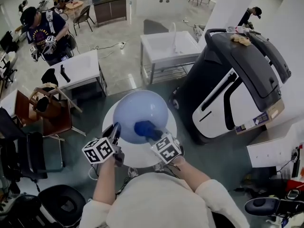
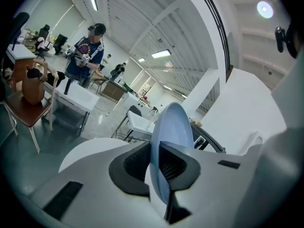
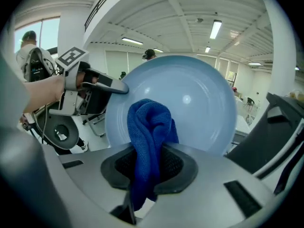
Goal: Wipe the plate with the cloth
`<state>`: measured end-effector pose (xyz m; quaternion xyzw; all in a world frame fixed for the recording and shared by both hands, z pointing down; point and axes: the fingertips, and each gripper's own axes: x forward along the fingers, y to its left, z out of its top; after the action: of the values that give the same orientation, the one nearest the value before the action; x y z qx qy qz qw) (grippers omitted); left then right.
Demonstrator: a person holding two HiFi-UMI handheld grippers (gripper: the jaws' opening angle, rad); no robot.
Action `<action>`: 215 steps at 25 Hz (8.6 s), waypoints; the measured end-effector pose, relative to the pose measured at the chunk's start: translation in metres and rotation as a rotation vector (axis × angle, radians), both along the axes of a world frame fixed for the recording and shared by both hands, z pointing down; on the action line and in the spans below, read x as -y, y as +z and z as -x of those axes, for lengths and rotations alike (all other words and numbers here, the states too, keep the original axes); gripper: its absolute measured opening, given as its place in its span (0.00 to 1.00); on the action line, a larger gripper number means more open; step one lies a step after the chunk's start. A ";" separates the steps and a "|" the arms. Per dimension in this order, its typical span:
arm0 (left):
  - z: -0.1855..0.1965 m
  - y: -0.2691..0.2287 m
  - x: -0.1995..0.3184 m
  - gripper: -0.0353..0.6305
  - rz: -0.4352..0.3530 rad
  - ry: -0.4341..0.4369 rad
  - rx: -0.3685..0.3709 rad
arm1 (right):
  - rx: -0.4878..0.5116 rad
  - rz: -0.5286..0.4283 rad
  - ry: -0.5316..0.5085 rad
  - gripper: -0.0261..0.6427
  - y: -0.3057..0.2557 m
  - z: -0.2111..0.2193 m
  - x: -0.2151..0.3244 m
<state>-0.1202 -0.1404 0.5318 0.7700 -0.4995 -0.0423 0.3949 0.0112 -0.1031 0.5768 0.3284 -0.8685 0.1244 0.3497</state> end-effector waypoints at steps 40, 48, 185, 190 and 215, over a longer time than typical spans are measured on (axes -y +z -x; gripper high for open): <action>-0.013 0.127 -0.019 0.12 0.333 -0.020 -0.084 | 0.292 -0.254 0.280 0.17 -0.081 -0.051 0.040; -0.005 0.169 -0.020 0.12 0.428 -0.054 -0.049 | 0.287 -0.217 0.294 0.17 -0.069 -0.051 0.036; -0.038 -0.071 -0.047 0.10 -0.313 0.149 0.272 | 0.407 -0.203 0.229 0.17 -0.090 -0.034 0.021; -0.039 -0.079 -0.048 0.10 -0.334 0.141 0.267 | 0.414 -0.197 0.216 0.17 -0.092 -0.034 0.019; -0.037 -0.068 -0.050 0.10 -0.302 0.129 0.248 | 0.392 -0.188 0.196 0.17 -0.093 -0.034 0.012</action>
<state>-0.0831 -0.0903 0.4640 0.8501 -0.4819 0.0039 0.2124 0.0451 -0.1155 0.4838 0.4118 -0.8916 0.1375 0.1286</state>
